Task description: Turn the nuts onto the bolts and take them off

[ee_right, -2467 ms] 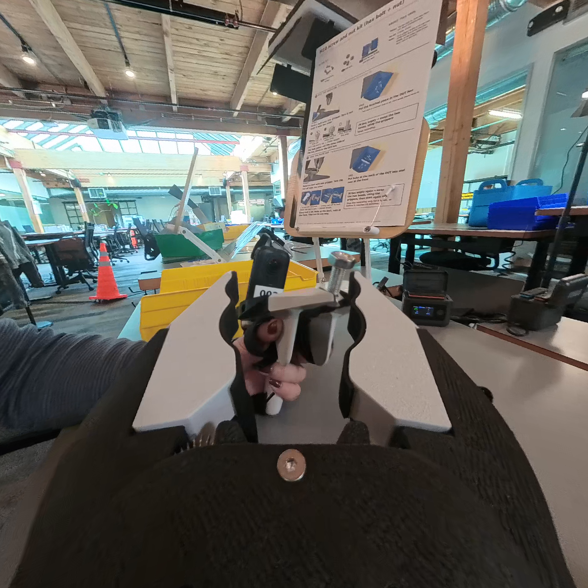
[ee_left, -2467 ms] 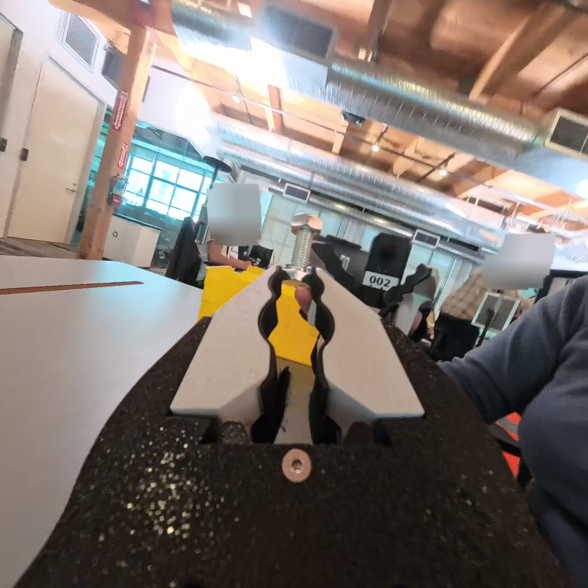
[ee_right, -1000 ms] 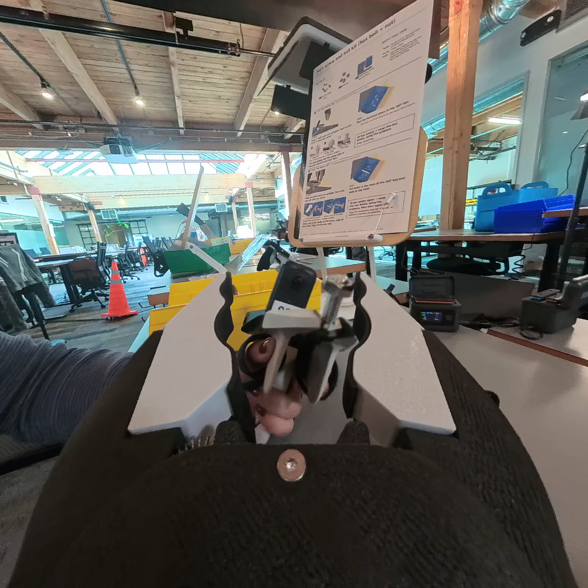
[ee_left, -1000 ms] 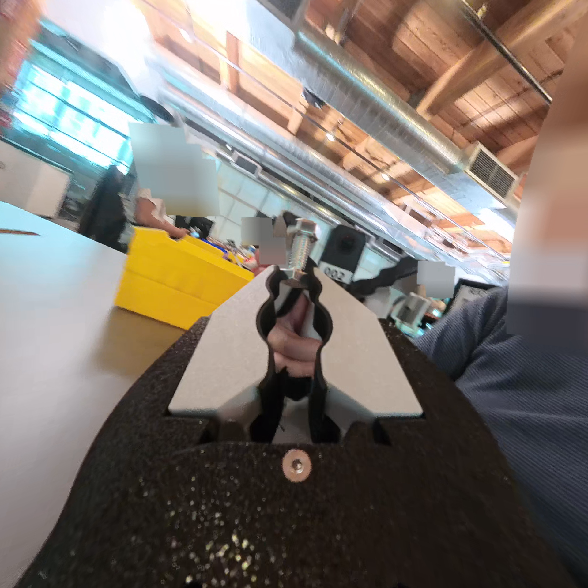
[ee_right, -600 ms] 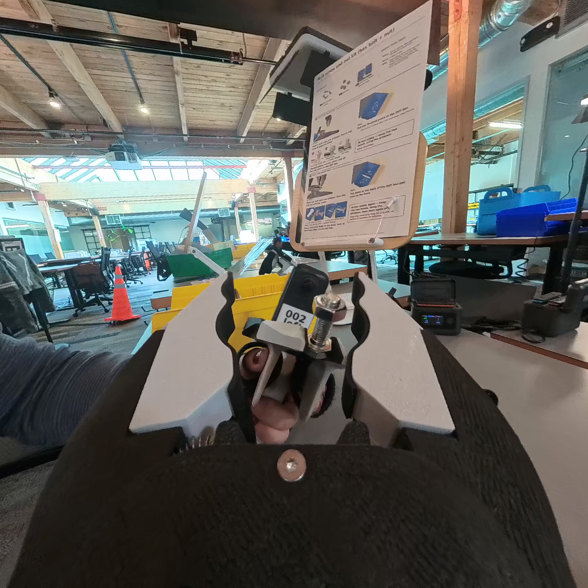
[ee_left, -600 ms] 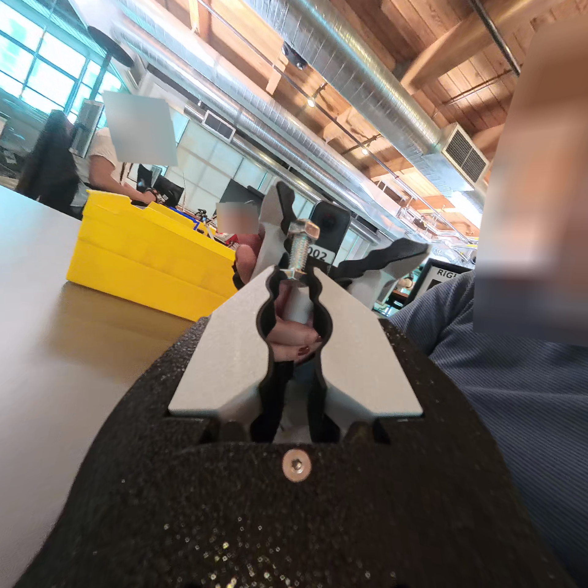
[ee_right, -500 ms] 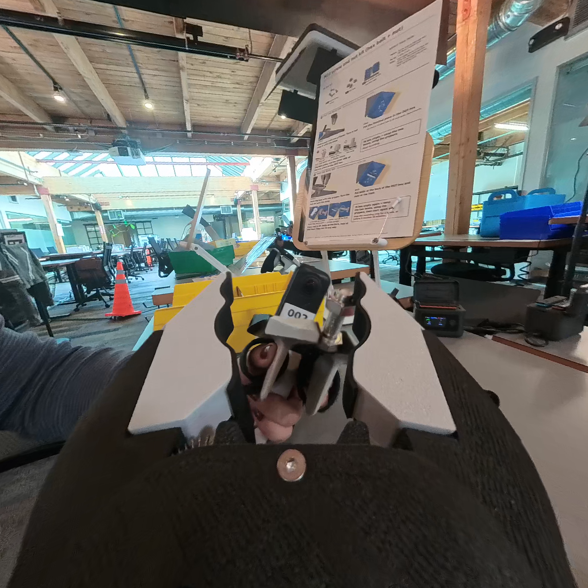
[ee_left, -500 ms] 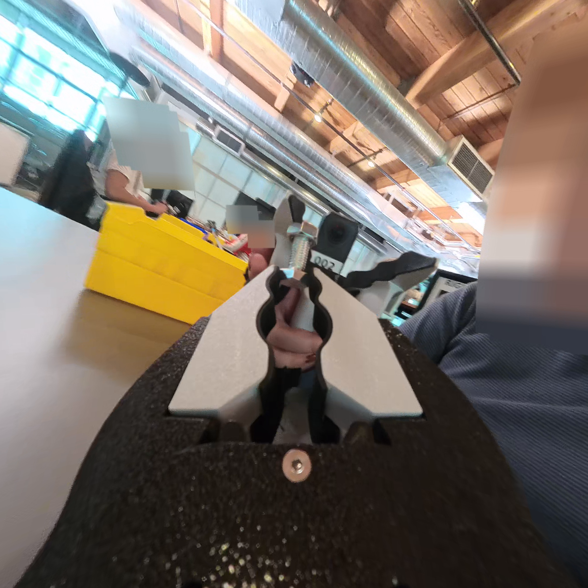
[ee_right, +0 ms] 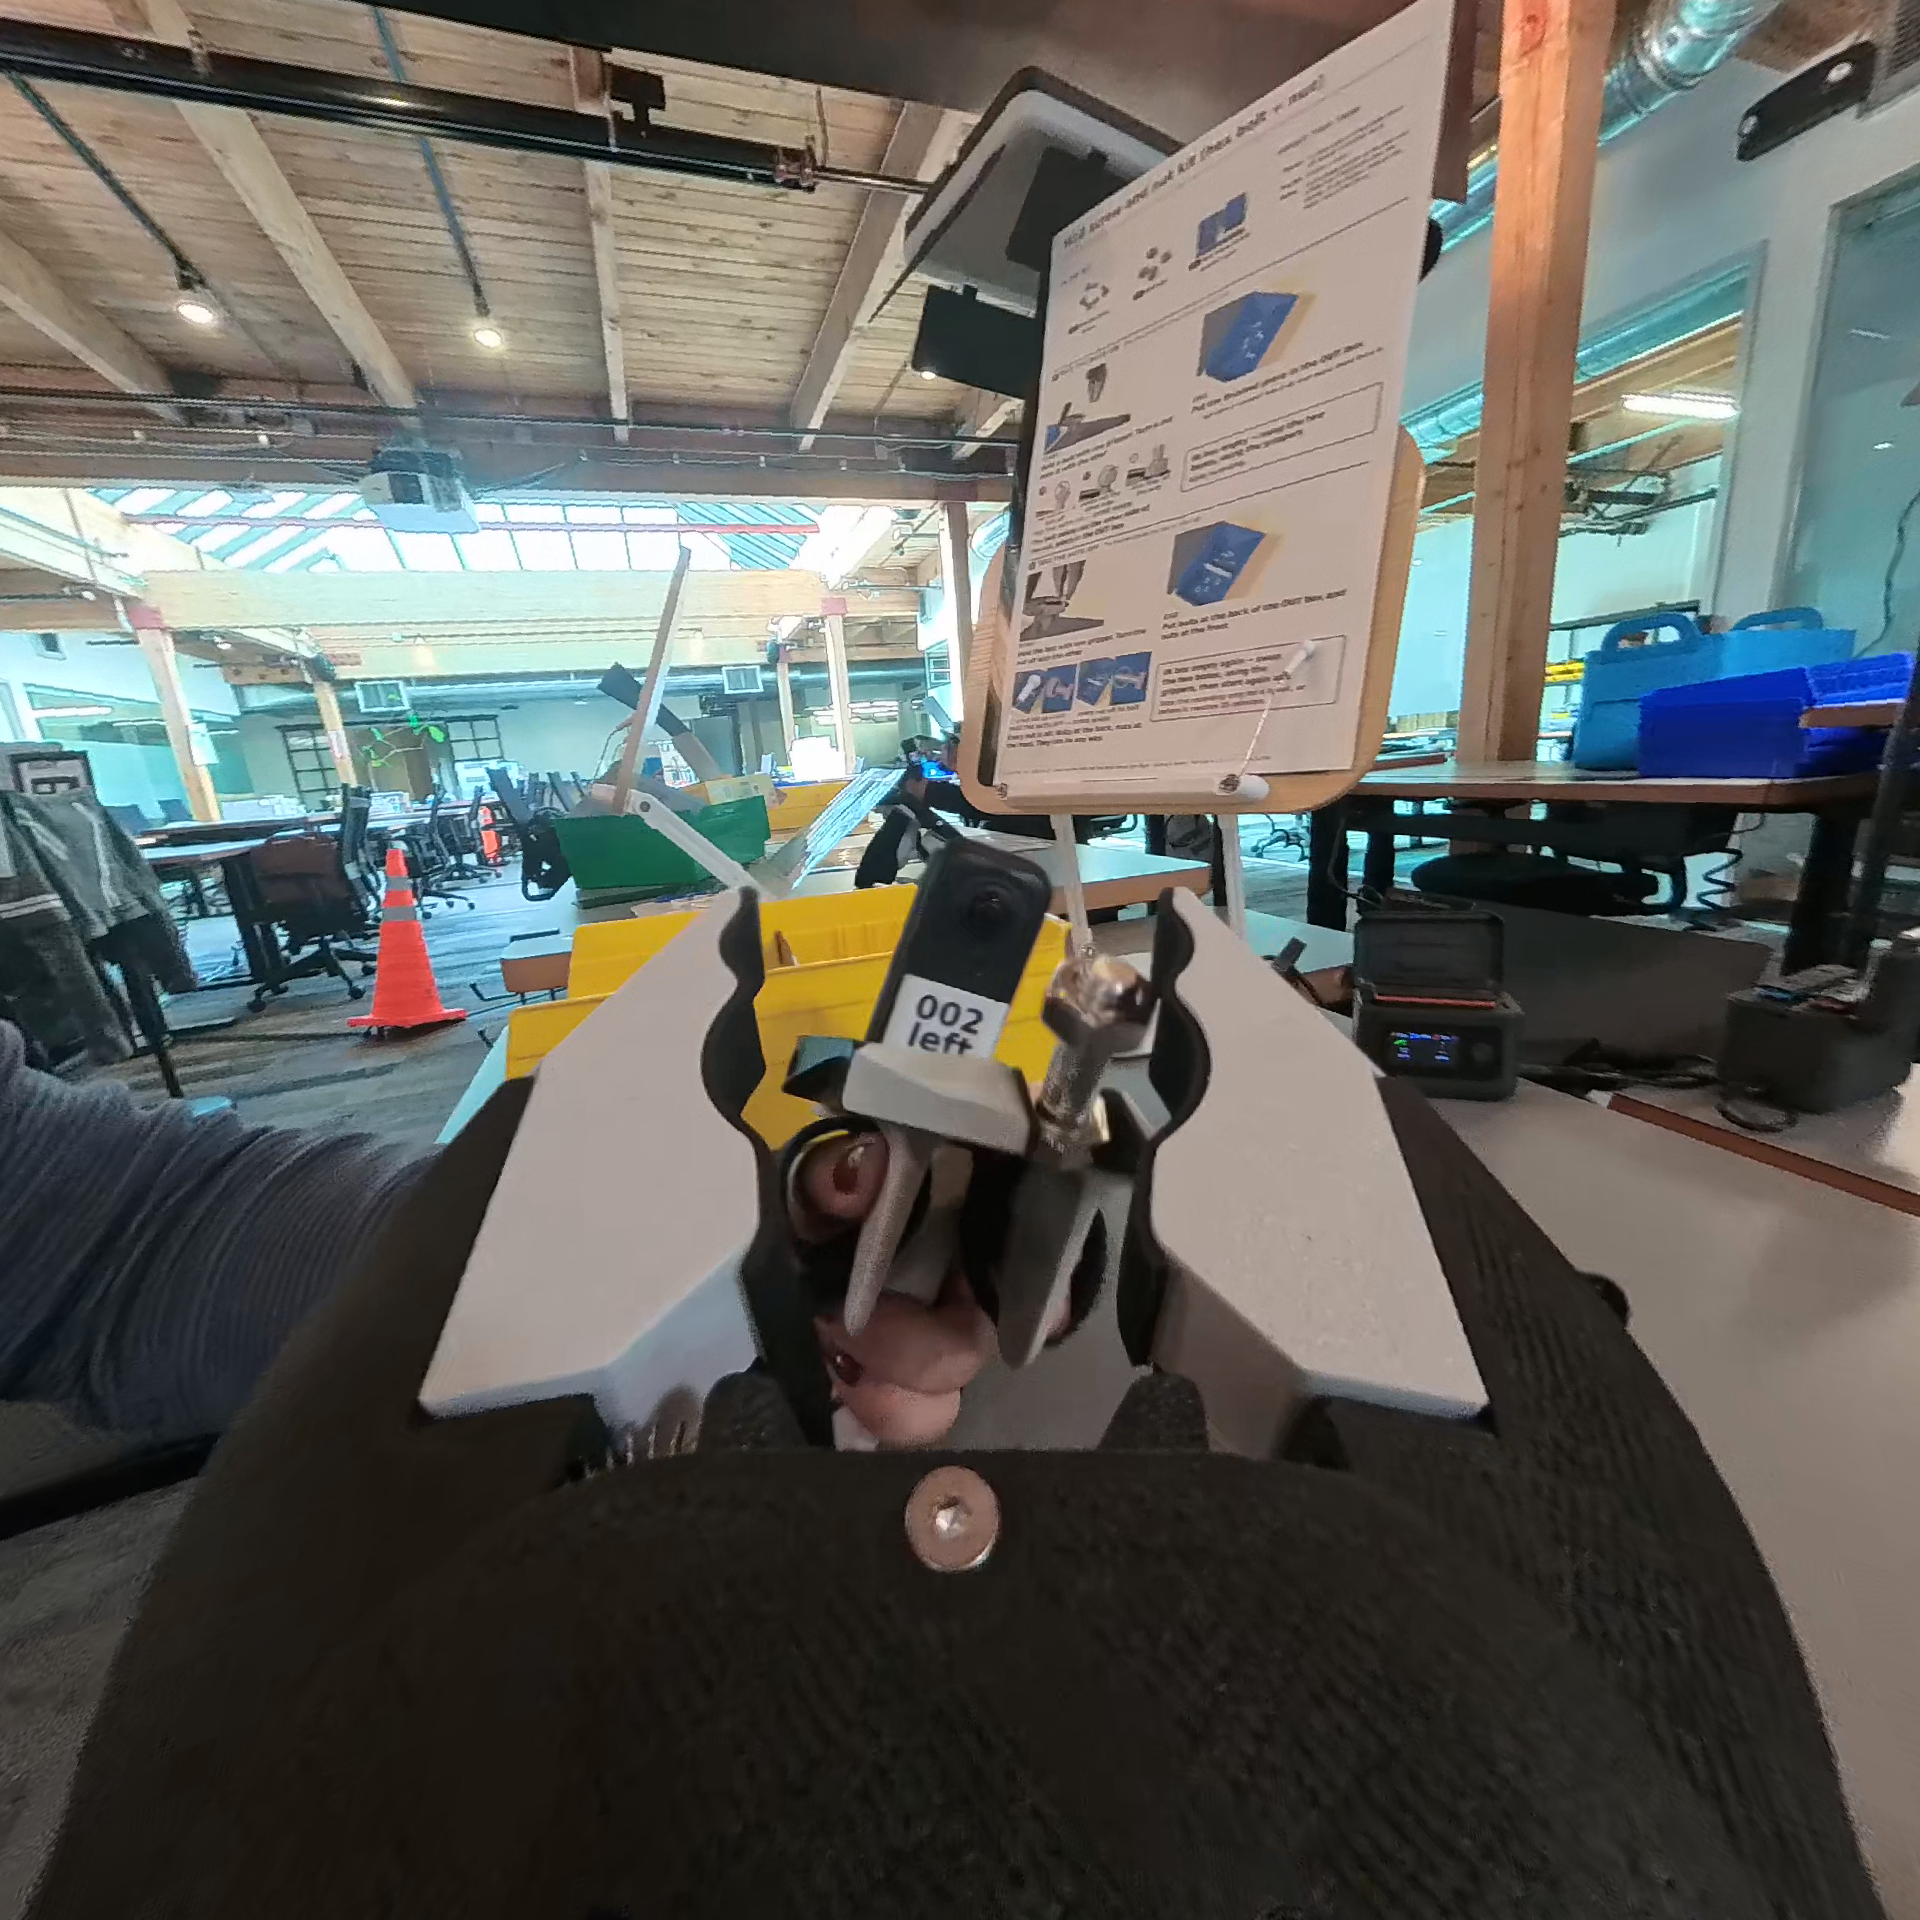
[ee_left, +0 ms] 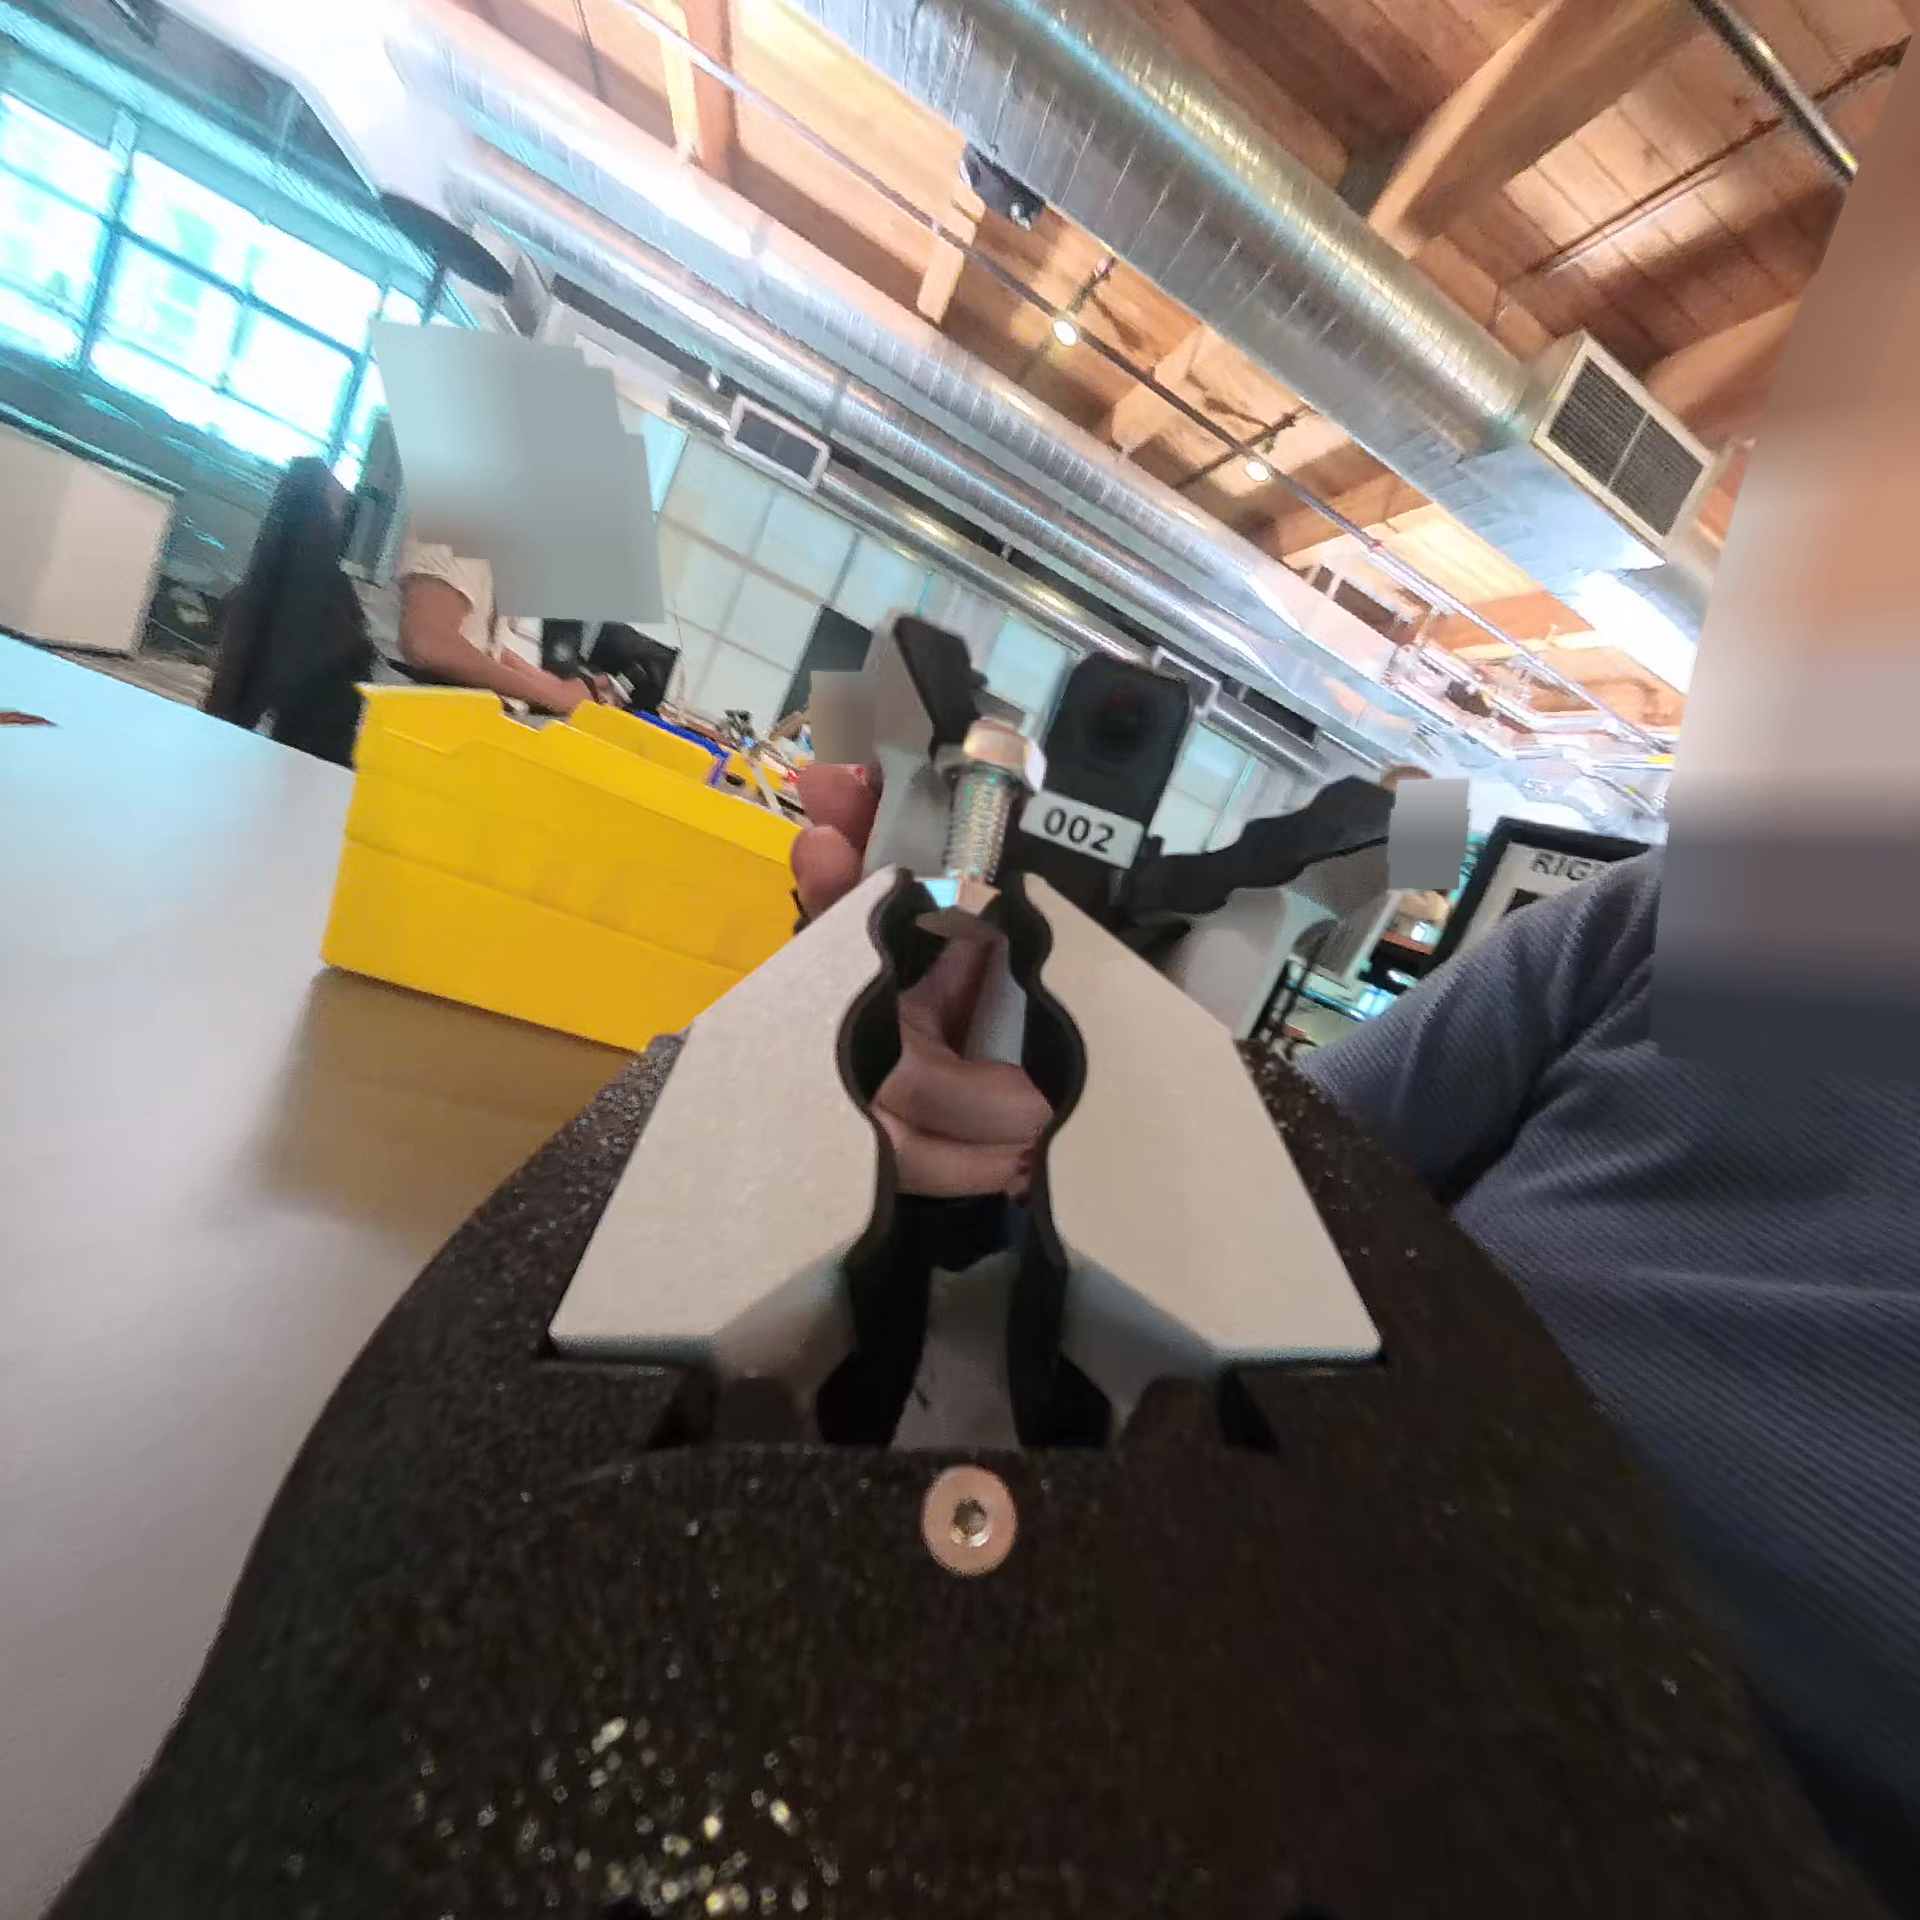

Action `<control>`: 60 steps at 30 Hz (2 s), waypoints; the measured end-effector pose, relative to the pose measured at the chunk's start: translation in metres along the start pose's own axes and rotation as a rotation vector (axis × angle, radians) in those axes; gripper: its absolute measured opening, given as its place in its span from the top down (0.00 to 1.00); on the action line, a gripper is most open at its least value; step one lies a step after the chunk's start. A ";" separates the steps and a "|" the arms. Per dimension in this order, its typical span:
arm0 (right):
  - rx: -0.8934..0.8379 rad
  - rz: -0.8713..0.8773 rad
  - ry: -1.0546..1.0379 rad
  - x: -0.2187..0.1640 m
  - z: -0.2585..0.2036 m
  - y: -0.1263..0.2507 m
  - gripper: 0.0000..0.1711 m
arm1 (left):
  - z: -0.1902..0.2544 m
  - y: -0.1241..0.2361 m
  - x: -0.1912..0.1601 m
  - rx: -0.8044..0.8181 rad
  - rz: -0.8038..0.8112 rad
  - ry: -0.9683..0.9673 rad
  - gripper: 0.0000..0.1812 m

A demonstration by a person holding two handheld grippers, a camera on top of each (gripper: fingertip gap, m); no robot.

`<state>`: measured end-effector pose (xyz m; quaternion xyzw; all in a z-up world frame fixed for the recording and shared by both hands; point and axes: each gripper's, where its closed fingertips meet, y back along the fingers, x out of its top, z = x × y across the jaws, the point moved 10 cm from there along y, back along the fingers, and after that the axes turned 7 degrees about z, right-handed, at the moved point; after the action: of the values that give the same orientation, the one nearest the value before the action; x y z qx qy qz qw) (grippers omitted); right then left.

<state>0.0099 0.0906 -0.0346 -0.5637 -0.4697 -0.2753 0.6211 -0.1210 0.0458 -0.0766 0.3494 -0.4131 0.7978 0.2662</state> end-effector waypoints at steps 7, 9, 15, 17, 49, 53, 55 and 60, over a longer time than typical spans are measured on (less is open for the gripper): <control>-0.024 -0.008 -0.020 -0.001 0.004 0.001 0.58 | -0.004 0.019 0.019 0.043 0.123 -0.013 0.91; -0.019 -0.013 -0.019 -0.003 0.003 0.000 0.58 | -0.001 0.010 0.011 -0.015 0.056 0.026 0.92; 0.000 -0.017 -0.015 -0.003 0.000 0.000 0.58 | 0.001 0.003 0.005 0.010 0.024 -0.023 0.92; -0.002 -0.014 -0.032 -0.001 0.003 0.001 0.60 | 0.000 0.014 0.016 0.051 0.125 -0.044 0.92; -0.008 -0.059 -0.089 -0.007 0.009 0.001 0.59 | -0.007 0.019 0.014 0.091 0.139 0.010 0.92; -0.044 -0.055 -0.067 -0.008 0.012 0.002 0.59 | -0.009 0.016 0.009 0.034 0.088 0.101 0.92; -0.041 -0.052 -0.065 -0.008 0.011 0.002 0.58 | -0.007 0.006 -0.001 -0.025 0.014 0.172 0.92; 0.005 -0.046 -0.070 -0.008 0.006 0.000 0.58 | -0.005 0.001 -0.004 -0.011 -0.011 0.145 0.92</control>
<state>0.0054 0.0947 -0.0422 -0.5604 -0.5046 -0.2682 0.5994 -0.1210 0.0494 -0.0823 0.2916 -0.3953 0.8172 0.3016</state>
